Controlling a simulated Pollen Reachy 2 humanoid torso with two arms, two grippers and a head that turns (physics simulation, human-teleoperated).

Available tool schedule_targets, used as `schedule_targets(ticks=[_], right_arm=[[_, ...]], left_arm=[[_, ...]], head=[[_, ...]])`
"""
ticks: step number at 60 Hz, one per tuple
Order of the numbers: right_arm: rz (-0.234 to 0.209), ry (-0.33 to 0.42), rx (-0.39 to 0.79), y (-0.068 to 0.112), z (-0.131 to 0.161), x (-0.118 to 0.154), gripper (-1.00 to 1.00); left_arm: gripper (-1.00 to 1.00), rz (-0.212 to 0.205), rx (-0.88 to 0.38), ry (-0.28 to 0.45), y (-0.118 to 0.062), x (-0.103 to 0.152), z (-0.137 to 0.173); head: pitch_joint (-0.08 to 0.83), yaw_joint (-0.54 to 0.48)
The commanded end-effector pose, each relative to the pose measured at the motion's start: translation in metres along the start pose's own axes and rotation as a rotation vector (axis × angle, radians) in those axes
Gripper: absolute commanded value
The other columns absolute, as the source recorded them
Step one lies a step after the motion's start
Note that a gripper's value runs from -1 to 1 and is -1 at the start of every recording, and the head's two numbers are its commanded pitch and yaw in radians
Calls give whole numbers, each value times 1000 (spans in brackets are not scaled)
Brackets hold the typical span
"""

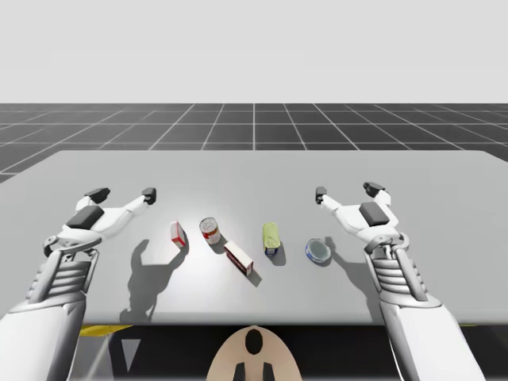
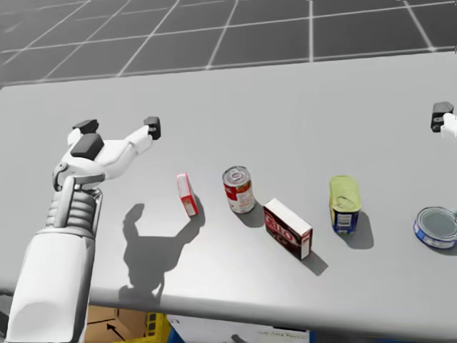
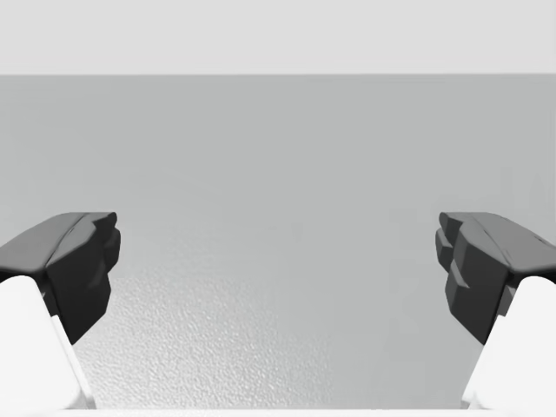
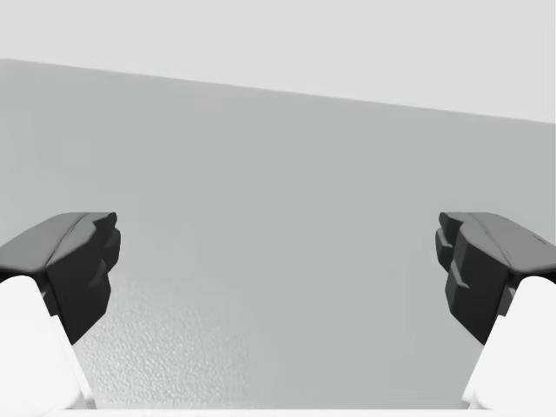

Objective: Lift the gelatin box off the table.

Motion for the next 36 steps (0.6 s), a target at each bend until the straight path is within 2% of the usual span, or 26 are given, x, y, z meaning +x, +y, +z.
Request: schedule_targets(ticks=[1,9,27,33,36], right_arm=[[1,7,4,2,0,-1,-1000],[4,13,5,3,-1,-3,-1000],[3,19,2,5,-2,-5,-1000],[2,22,2,5,-2,-6,-1000],[1,25,0,5,-2,-6,-1000]], left_arm=[[-1000,-1,-4,4,-1,-1,-1],[-1000,6,-16,1,-2,1,1],[-1000,36,-79,-30,-8,17,18],[-1000,53,-140,8,-8,22,25],[-1000,23,-191,42,-5,26,28]], head=[[647,305],[668,347],[668,349],[663,354],[660,356]])
